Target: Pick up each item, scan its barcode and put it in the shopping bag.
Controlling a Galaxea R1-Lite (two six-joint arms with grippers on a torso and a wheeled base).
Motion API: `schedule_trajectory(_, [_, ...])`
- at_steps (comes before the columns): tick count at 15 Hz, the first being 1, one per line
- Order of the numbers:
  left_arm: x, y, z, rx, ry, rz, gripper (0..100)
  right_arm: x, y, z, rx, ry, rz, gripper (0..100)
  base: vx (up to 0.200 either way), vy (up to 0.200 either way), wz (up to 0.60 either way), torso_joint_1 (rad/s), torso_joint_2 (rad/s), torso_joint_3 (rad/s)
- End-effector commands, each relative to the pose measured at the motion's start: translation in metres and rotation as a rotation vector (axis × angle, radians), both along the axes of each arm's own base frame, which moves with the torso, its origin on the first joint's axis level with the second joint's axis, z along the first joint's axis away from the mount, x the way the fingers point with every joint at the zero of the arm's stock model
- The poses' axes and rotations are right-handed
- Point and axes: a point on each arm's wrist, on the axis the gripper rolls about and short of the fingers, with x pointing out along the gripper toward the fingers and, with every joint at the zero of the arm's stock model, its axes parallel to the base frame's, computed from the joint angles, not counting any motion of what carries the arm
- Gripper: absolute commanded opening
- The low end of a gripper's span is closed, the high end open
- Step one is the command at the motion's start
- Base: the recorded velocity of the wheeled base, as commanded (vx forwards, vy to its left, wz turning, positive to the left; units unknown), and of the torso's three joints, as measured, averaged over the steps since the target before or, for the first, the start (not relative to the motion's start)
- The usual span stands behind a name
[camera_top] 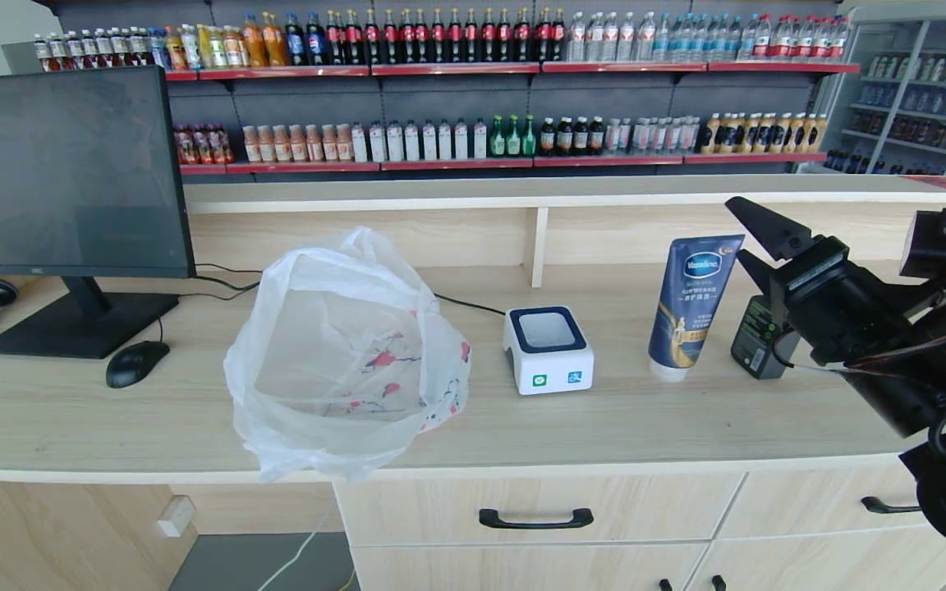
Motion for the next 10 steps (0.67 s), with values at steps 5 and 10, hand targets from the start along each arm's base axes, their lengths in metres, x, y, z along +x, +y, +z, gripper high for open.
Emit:
schedule_trajectory(5, [0.0,0.0,0.0,-0.002,0.0,0.002,100,0.005,0.0,0.0,0.002,-0.003,-0.001,100,0.0,0.0,0.0,0.0,0.0,0.0])
schedule_trajectory(10, [0.0,0.0,0.0,0.0,0.0,-0.001,100,0.012,-0.002,-0.001,0.005,-0.007,-0.012,100,0.0,0.0,0.0,0.0,0.0,0.0])
